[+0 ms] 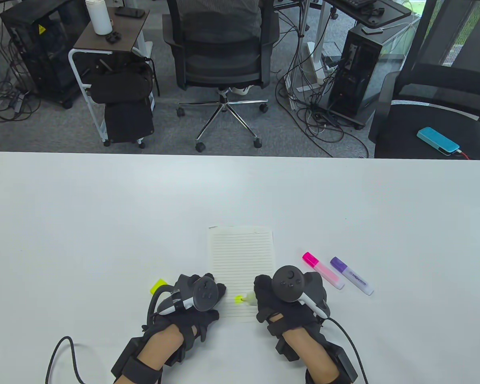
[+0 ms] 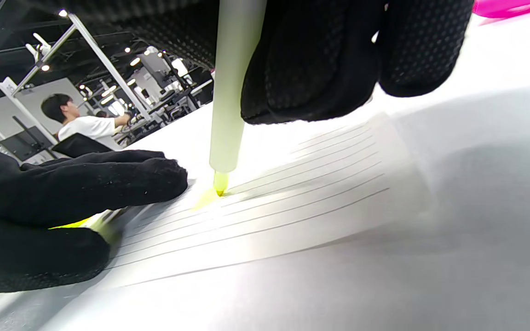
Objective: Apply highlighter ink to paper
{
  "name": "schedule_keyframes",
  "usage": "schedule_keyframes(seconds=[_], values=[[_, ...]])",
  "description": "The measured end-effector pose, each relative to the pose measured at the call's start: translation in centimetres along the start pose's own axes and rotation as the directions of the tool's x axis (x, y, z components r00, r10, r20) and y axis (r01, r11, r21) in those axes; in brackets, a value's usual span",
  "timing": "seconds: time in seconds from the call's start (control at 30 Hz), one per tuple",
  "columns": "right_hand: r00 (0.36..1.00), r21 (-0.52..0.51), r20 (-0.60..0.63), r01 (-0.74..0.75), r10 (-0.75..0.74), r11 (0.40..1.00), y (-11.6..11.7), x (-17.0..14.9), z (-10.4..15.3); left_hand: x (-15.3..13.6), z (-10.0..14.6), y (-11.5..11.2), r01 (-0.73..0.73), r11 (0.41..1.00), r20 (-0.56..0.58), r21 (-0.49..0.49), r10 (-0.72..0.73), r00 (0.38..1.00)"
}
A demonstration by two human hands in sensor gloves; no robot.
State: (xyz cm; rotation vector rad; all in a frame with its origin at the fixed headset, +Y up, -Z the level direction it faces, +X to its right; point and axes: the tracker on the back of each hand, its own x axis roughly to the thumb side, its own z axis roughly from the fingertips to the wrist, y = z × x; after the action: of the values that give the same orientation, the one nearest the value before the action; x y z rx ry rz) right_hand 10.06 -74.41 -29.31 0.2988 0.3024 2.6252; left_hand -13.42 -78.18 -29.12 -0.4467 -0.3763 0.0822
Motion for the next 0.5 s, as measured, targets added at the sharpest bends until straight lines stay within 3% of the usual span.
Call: schedule_keyframes(seconds=[0.13,0.33,0.5], values=[[1.000,-0.049,0.016,0.002,-0.001,0.999,0.29,-0.09,-0.11,0.00,0.00,-0.01,-0.001,1.000,0.000,0.000,0.001,1.000],[1.000,-0.006,0.006,0.000,0.000,1.000,0.06,0.04,-0.03,-0.02,-0.01,-0.01,-0.002,1.000,-0.001,-0.001,0.002,1.000],[1.000,-0.044,0.025,0.005,-0.004,0.999,0.44,-0.02,-0.12,-0.04,-0.03,-0.02,-0.002,1.000,-0.001,-0.001,0.002,1.000]])
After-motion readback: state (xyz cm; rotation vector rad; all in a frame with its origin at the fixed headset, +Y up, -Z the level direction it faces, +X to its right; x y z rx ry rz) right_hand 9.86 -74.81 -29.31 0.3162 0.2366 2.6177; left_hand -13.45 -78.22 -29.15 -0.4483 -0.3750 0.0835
